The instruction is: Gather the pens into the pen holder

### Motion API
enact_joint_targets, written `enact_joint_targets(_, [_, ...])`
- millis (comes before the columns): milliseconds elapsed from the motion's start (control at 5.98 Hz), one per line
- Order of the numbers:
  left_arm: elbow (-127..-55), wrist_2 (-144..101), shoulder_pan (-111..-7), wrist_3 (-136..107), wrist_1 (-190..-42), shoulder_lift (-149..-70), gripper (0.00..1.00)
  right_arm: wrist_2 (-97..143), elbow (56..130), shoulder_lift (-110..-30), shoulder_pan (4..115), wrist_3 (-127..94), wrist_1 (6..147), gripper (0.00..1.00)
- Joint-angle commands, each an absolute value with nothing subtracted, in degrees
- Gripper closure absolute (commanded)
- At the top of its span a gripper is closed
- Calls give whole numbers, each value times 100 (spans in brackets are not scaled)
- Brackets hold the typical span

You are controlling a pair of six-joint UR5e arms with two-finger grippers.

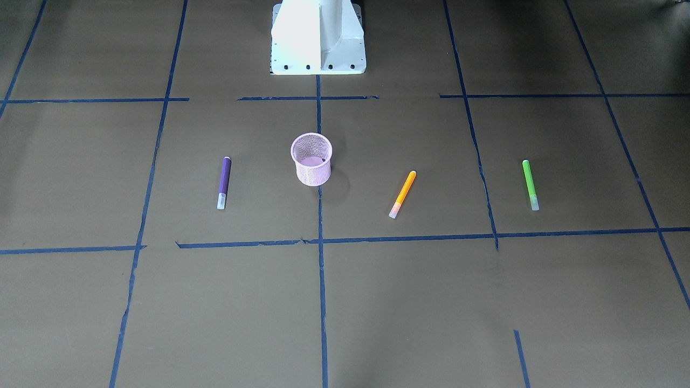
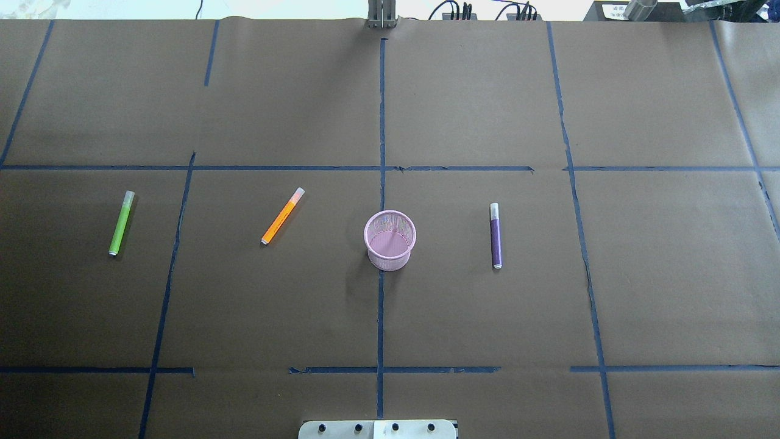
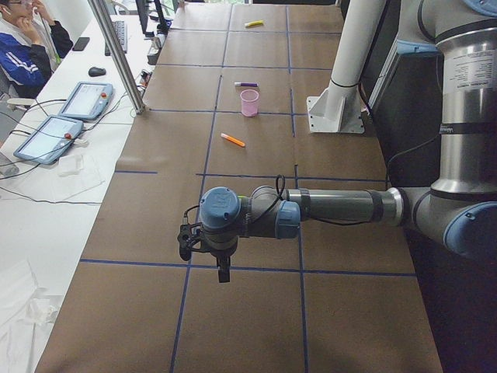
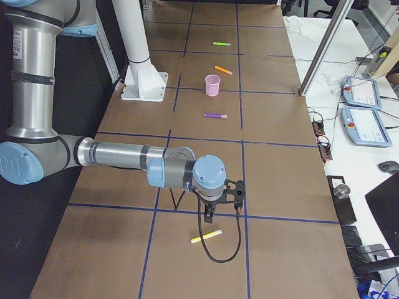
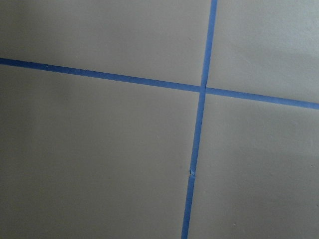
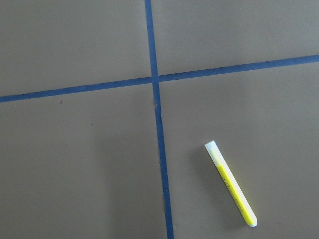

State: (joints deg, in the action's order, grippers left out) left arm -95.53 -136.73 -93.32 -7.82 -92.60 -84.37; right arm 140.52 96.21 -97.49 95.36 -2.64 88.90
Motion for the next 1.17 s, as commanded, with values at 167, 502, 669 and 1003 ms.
enact_joint_targets(167, [-9554, -13702, -9325, -791, -9264, -8429, 0, 14027, 9615, -9729, 9527, -272, 8894, 0])
enact_joint_targets(502, [-9554, -13693, -9325, -791, -9264, -8429, 0, 14036, 9606, -9747, 9527, -272, 8895, 0])
enact_joint_targets(669, [-9554, -13702, -9325, -791, -9290, -8429, 0, 14036, 9606, -9747, 9527, -272, 8886, 0])
enact_joint_targets(1003, [-9658, -13720, -9308, -791, -9325, -8481, 0, 14036, 9606, -9694, 9466, -273, 8886, 0])
